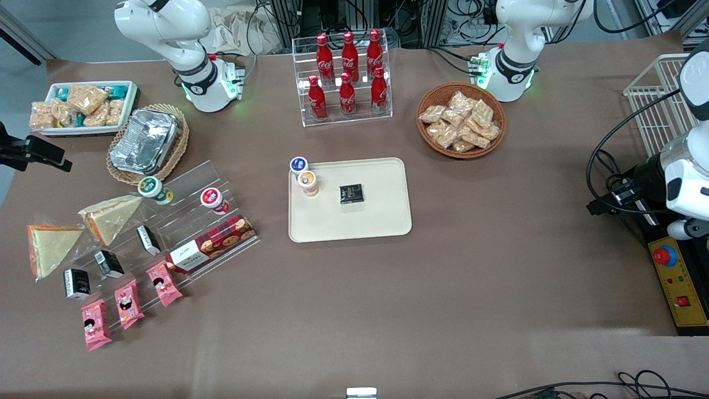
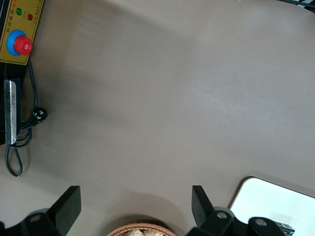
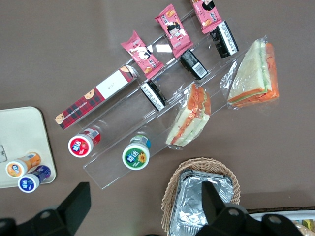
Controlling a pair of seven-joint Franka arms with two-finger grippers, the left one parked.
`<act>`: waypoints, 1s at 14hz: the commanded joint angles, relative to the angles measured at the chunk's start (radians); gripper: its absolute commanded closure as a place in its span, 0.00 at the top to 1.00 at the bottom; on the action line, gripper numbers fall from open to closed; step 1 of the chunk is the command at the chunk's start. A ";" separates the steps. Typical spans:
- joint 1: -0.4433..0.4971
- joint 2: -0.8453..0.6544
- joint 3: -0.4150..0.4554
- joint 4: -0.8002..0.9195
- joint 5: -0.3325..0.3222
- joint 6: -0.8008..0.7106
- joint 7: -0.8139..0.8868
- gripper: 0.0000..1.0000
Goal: Place sandwich on tray
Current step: 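Move the right gripper over the wrapped sandwiches on the acrylic stand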
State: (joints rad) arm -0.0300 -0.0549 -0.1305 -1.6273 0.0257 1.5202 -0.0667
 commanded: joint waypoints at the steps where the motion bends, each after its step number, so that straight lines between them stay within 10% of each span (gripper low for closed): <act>1: 0.004 0.000 -0.006 0.003 0.026 0.008 -0.012 0.99; 14: -0.091 0.029 -0.038 0.006 0.022 0.113 -0.013 0.99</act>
State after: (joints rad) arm -0.1005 -0.0441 -0.1665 -1.6270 0.0262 1.6084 -0.0701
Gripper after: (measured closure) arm 0.004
